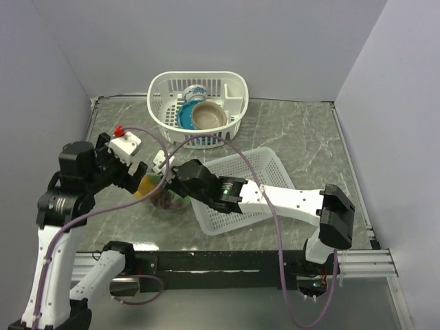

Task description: Open the zip-top bag and remove the fake food

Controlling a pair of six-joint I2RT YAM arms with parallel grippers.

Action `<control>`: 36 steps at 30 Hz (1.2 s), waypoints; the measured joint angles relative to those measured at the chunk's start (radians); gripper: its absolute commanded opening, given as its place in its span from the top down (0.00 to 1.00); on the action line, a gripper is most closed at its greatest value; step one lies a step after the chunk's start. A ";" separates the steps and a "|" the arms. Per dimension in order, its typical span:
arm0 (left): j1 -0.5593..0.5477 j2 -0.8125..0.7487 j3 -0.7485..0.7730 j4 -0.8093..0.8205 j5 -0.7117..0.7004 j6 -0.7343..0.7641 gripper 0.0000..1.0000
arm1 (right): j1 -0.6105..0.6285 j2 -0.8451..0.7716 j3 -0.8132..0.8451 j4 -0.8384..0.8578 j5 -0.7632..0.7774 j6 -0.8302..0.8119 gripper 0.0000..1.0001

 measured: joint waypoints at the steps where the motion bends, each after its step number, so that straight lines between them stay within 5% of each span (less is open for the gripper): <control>1: 0.000 -0.026 -0.010 0.032 -0.003 -0.017 0.01 | -0.006 0.000 0.000 -0.005 -0.009 0.000 0.99; 7: 0.000 -0.211 -0.198 0.240 -0.011 -0.074 0.03 | -0.048 0.000 -0.014 -0.035 -0.062 0.002 0.99; 12: 0.000 -0.213 -0.290 0.327 -0.007 -0.151 0.03 | -0.116 0.000 -0.028 -0.040 -0.118 0.017 1.00; 21: 0.013 -0.016 -0.113 0.357 -0.132 -0.362 0.03 | -0.188 0.040 0.085 -0.058 -0.302 0.096 1.00; 29: 0.036 -0.075 -0.040 0.380 0.079 -0.403 0.03 | -0.329 -0.024 0.093 -0.045 -0.674 0.233 1.00; 36: 0.036 0.017 -0.008 0.433 0.306 -0.472 0.03 | -0.409 -0.240 0.061 -0.061 -0.882 0.282 1.00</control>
